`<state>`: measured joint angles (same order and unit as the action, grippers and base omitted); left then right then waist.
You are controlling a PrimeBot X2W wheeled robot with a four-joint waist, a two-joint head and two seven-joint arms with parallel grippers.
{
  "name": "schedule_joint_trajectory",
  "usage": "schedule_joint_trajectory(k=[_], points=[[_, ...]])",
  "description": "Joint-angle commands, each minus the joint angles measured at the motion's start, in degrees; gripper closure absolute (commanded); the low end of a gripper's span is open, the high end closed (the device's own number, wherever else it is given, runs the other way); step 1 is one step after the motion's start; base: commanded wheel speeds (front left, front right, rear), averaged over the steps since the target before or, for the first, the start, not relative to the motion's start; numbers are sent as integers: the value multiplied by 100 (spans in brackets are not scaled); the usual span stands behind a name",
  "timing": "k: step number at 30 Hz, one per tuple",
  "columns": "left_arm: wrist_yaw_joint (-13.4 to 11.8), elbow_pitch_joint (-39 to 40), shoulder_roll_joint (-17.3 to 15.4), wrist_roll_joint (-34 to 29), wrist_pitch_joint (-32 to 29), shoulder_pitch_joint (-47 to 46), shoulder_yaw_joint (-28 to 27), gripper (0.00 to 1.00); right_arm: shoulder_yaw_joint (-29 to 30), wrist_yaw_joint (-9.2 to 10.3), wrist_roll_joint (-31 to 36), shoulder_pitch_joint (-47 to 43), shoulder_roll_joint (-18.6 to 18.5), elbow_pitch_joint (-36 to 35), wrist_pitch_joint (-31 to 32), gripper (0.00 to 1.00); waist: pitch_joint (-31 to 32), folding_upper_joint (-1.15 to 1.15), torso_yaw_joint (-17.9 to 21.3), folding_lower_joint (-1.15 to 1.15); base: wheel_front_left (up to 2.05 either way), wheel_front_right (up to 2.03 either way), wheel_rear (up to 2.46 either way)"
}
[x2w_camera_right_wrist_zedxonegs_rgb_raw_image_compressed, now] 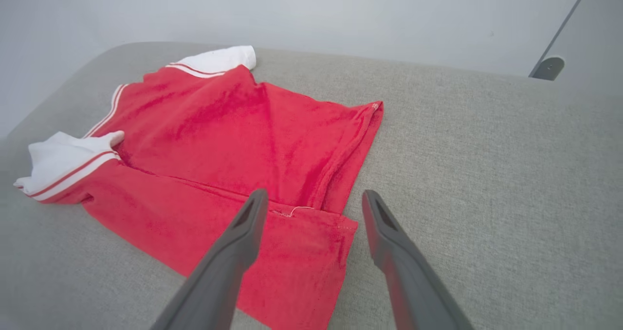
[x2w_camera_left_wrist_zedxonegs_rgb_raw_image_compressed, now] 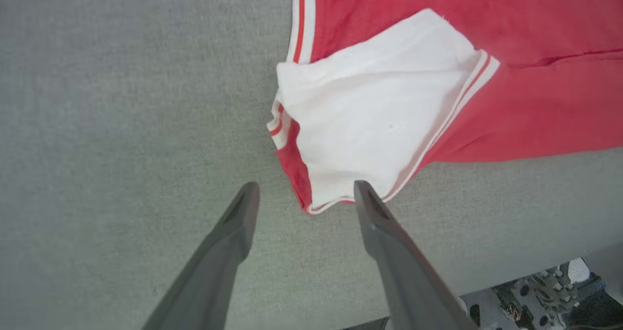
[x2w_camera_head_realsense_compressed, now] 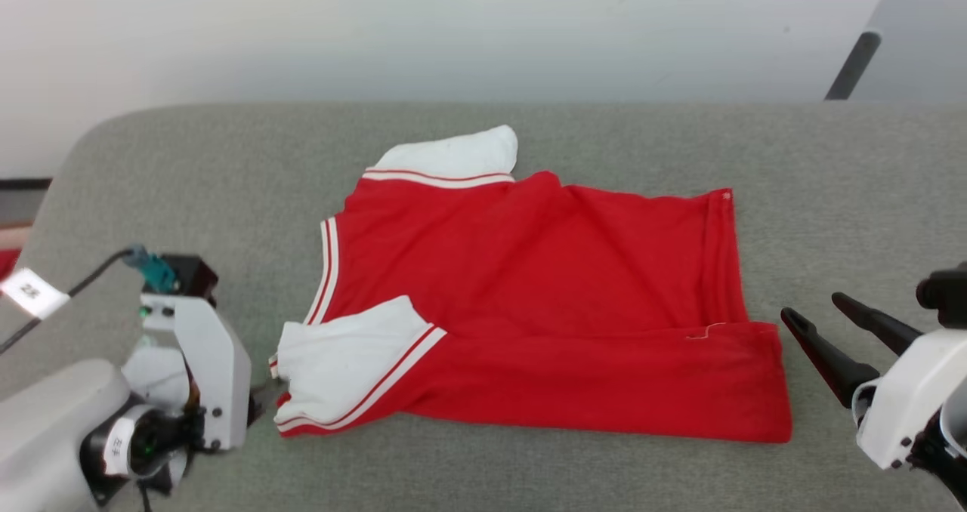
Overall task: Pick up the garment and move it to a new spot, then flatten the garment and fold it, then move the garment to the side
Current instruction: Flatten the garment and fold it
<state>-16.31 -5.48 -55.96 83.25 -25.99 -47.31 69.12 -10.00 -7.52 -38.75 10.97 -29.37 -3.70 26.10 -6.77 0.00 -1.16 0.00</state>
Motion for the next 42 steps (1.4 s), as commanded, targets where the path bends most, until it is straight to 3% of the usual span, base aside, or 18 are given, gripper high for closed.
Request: schedule_joint_trajectory(k=[1, 4, 9, 19, 34, 35, 36, 37, 38, 42], points=[[-54, -22, -8, 85, -109, 76, 26, 0, 68, 6, 36, -101, 42, -61, 2, 0, 116, 0, 102, 0, 0, 0, 0], [-97, -109, 11, 171, -560, 46, 113, 0, 279, 6, 86, -307, 140, -244, 46, 0, 191, 0, 184, 0, 0, 0, 0], [38, -528, 139, 132, -888, -32, 193, 0, 686, 6, 168, -629, 309, -488, 116, 0, 221, 0, 350, 0, 0, 0, 0], [331, -1299, 403, 328, -956, 101, 154, 0, 1284, 6, 281, -1147, 654, -957, 203, 0, -8, 0, 650, 0, 0, 0, 0], [499, -2281, 836, 456, -1317, 264, 247, 0, 1530, 6, 239, -1193, 881, -1224, 317, 0, -244, 0, 738, 0, 0, 0, 0], [511, -2333, 865, 456, -1331, 269, 257, 10, 1535, 6, 232, -1180, 881, -1235, 339, 0, -254, 0, 737, 0, 0, 0, 0], [532, -2381, 897, 510, -1357, 280, 237, 42, 1530, 6, 225, -1171, 876, -1242, 363, 0, -265, 0, 734, 0, 0, 0, 0], [579, -2422, 927, 522, -1337, 285, 215, 87, 1518, 6, 205, -1168, 875, -1245, 397, 0, -276, 0, 734, 0, 0, 0, 0], [607, -2458, 950, 554, -1315, 290, 185, 100, 1501, 6, 187, -1168, 880, -1239, 451, 0, -287, 0, 738, 0, 0, 0, 0], [712, -2547, 975, 605, -1278, 272, 112, 100, 1445, 6, 125, -1172, 838, -1216, 758, 0, -337, 0, 726, 0, 0, 0, 0]])
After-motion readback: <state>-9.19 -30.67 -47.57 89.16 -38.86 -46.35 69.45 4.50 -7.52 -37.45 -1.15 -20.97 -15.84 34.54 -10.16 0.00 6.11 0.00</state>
